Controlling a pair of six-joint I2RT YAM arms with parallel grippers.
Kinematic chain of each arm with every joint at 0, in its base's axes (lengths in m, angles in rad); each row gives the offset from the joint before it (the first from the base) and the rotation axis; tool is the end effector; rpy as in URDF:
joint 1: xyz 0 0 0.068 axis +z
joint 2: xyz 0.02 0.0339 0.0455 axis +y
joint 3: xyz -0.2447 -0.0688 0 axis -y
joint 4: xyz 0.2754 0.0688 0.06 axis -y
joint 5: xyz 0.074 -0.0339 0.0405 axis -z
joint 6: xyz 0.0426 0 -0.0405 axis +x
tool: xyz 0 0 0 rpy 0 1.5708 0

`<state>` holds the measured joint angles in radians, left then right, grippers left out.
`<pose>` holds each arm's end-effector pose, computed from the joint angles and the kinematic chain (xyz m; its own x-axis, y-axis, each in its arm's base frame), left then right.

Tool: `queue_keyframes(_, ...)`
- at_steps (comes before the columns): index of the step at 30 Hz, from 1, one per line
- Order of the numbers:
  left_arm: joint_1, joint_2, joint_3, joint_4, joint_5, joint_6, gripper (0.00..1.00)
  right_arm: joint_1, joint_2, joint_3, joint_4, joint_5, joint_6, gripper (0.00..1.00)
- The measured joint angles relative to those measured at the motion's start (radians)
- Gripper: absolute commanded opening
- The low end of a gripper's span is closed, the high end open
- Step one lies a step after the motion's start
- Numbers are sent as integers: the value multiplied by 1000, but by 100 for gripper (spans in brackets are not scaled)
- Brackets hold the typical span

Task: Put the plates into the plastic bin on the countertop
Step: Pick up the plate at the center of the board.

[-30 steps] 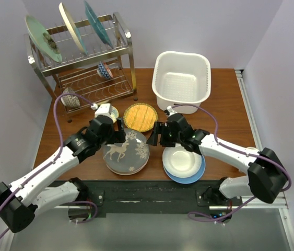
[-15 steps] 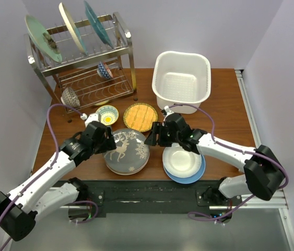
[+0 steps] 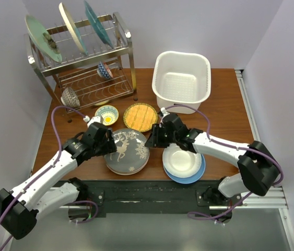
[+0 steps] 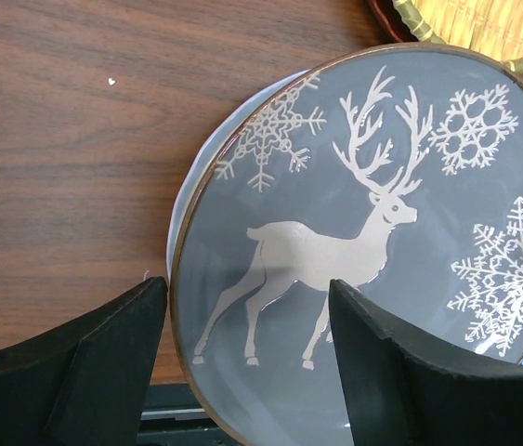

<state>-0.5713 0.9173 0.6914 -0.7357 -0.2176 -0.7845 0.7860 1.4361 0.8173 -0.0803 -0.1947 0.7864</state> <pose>0.1894 -0.1108 0.2098 -0.7878 -0.3136 -0.5301 -0.1873 0.9419 -0.2789 0.2308 0.2428 0.1706 -0.8867 0.0949 -0.4526 -0.2424 0.7380 0.6297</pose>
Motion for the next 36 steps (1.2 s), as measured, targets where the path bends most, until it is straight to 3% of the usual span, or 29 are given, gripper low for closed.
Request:
queue_keyframes(1,0,0,0,2,2,0,73,0,1,2,1,-8,0,17)
queue_keyframes(4,0,1,0,2,1,5,73,1,7,6,10,-21,-4,0)
queue_keyframes(15,8,-7,0,-7,1,19,71,0,11,6,21,-32,-9,0)
queue_keyframes(24,8,-64,4,2,6,21,70,11,-98,10,-34,-8,-28,0)
queue_keyframes(36,7,-28,3,157,123,46,67,13,-162,11,-100,11,-30,0)
